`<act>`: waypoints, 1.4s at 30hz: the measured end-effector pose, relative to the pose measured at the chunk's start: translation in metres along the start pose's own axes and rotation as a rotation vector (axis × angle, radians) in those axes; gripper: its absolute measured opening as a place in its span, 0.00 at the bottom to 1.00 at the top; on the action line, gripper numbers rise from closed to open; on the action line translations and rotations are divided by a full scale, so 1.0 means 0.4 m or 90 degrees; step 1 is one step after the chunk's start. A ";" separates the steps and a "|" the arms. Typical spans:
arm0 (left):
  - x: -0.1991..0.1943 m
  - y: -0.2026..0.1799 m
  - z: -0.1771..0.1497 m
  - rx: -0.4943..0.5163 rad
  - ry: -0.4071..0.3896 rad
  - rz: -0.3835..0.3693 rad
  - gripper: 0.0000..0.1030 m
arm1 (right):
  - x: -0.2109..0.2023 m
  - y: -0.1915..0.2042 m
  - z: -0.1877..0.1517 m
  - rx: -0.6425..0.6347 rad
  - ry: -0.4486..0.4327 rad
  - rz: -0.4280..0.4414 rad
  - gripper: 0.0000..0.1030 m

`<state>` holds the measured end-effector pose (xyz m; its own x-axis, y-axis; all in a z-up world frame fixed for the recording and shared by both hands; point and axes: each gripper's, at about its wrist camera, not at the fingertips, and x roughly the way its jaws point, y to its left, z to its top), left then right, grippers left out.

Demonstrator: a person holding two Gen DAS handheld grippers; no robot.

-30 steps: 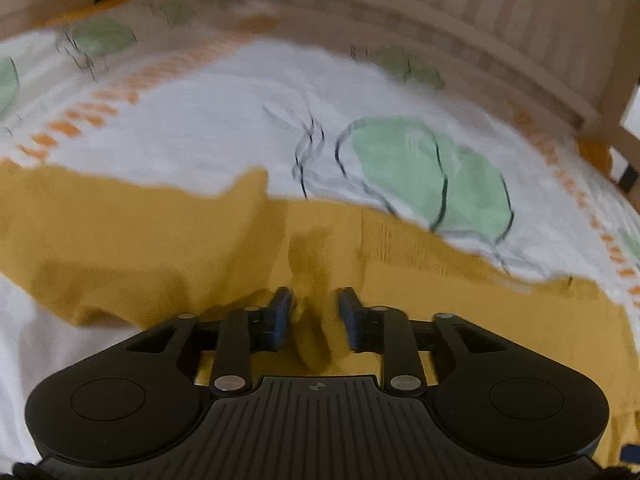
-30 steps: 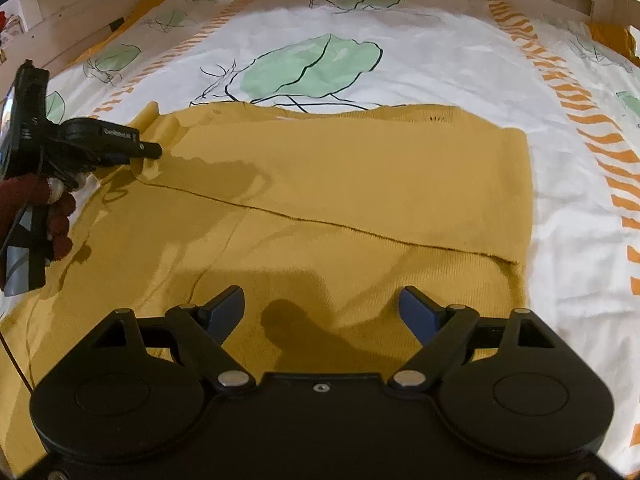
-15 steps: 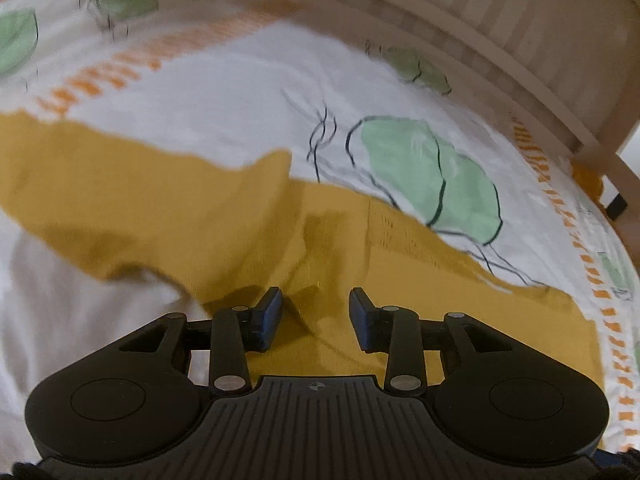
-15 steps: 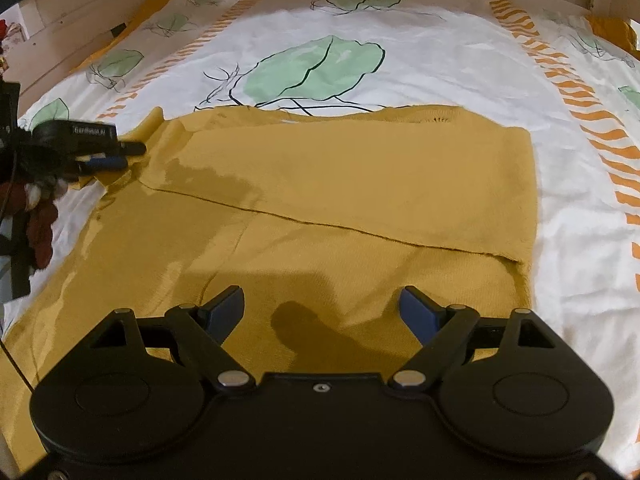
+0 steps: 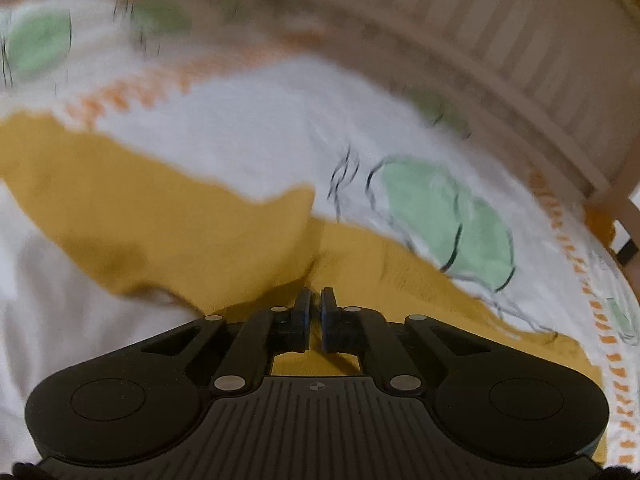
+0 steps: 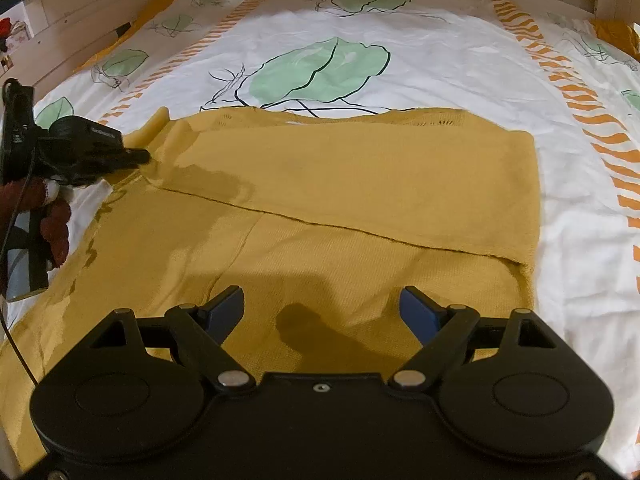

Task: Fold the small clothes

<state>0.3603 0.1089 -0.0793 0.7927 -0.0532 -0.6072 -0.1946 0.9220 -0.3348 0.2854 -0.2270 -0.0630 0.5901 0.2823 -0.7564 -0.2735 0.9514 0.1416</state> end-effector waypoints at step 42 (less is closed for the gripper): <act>-0.108 0.562 0.195 -0.167 -0.062 0.135 0.92 | 0.075 0.084 -0.046 -0.040 0.019 -0.093 1.00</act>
<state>0.3273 0.3483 -0.0723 0.7683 0.1773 -0.6150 -0.4920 0.7783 -0.3902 0.2799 -0.1890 -0.0925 0.6046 0.1365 -0.7848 -0.2336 0.9723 -0.0109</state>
